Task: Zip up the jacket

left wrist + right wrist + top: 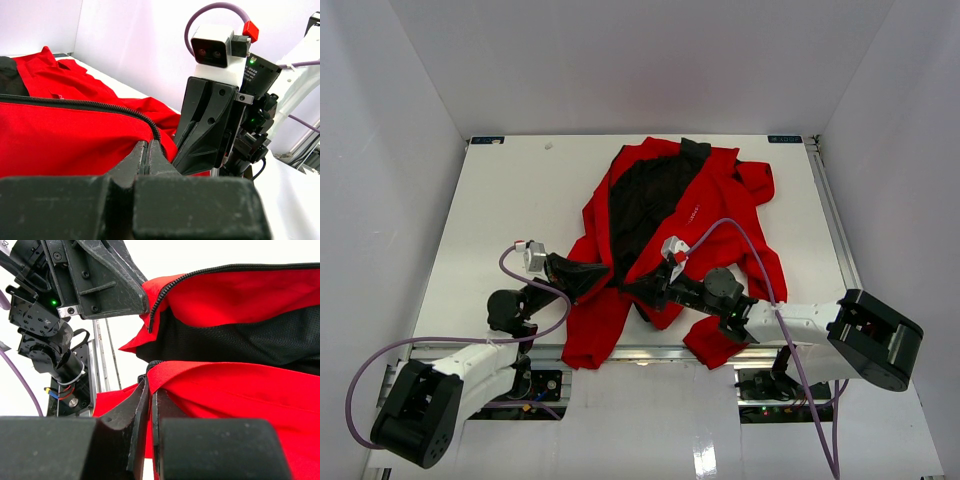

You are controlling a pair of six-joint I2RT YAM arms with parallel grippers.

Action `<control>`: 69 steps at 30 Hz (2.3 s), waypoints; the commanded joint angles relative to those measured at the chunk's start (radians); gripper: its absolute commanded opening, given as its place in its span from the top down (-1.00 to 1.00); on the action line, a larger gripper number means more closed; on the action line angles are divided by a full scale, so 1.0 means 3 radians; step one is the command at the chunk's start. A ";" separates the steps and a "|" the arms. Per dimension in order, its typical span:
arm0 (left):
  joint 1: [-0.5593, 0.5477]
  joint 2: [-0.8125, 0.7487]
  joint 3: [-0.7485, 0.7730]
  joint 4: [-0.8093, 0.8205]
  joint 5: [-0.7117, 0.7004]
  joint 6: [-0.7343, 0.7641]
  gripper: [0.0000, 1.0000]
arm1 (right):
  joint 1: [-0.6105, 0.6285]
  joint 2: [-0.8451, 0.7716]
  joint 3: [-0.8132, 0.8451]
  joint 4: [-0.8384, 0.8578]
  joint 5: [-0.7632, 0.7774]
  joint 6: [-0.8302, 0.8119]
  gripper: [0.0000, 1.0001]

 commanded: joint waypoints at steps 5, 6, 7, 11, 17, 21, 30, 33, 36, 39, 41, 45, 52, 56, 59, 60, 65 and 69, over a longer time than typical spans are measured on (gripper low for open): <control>-0.0045 0.0077 -0.0322 0.0652 0.0042 -0.0005 1.00 | 0.0001 -0.0129 0.0073 0.0273 0.0056 0.0115 0.85; -0.0047 0.0080 -0.0324 0.0657 0.0037 0.0004 1.00 | 0.0003 -0.0147 0.0073 0.0277 0.0123 0.0142 0.85; -0.0051 0.0080 -0.0326 0.0658 0.0028 0.0014 1.00 | 0.0005 -0.0160 0.0073 0.0282 0.0185 0.0160 0.85; -0.0063 0.0060 -0.0343 0.0675 -0.0005 0.0032 1.00 | 0.0001 -0.0196 0.0095 0.0276 0.0267 0.0174 0.84; -0.0074 0.0009 -0.0369 0.0687 -0.0035 0.0058 1.00 | 0.0005 -0.0203 0.0137 0.0246 0.0349 0.0166 0.84; -0.0080 0.0008 -0.0386 0.0741 -0.0025 0.0063 1.00 | 0.0001 -0.0196 0.0164 0.0250 0.0351 0.0187 0.85; -0.0096 0.0044 -0.0401 0.0813 -0.0032 0.0089 1.00 | 0.0003 -0.0183 0.0217 0.0240 0.0284 0.0276 0.84; -0.0101 0.0039 -0.0409 0.0824 -0.0035 0.0089 1.00 | 0.0001 -0.0184 0.0192 0.0290 0.0280 0.0295 0.84; -0.0107 0.0035 -0.0418 0.0827 -0.0048 0.0101 1.00 | 0.0006 -0.0175 0.0180 0.0320 0.0290 0.0309 0.84; -0.0111 0.0042 -0.0422 0.0823 -0.0057 0.0120 1.00 | 0.0005 -0.0161 0.0175 0.0348 0.0297 0.0327 0.84; -0.0113 0.0056 -0.0417 0.0818 -0.0065 0.0127 1.00 | 0.0006 -0.0160 0.0178 0.0362 0.0303 0.0338 0.84; -0.0126 0.0075 -0.0411 0.0792 -0.0082 0.0157 1.00 | 0.0006 -0.0178 0.0174 0.0367 0.0318 0.0340 0.85; -0.0152 0.0060 -0.0406 0.0758 -0.0101 0.0192 1.00 | 0.0006 -0.0227 0.0160 0.0362 0.0382 0.0341 0.84; -0.0167 0.0049 -0.0406 0.0741 -0.0091 0.0212 1.00 | 0.0006 -0.0237 0.0165 0.0357 0.0428 0.0336 0.85; -0.0187 0.0048 -0.0401 0.0696 -0.0115 0.0256 1.00 | 0.0011 -0.0242 0.0170 0.0362 0.0433 0.0345 0.84; -0.0188 0.0056 -0.0405 0.0709 -0.0113 0.0258 1.00 | 0.0011 -0.0242 0.0170 0.0362 0.0433 0.0346 0.84; -0.0200 0.0083 -0.0401 0.0735 -0.0103 0.0270 1.00 | 0.0011 -0.0264 0.0160 0.0357 0.0467 0.0341 0.84; -0.0210 0.0075 -0.0401 0.0701 -0.0147 0.0301 1.00 | 0.0011 -0.0283 0.0155 0.0352 0.0452 0.0341 0.84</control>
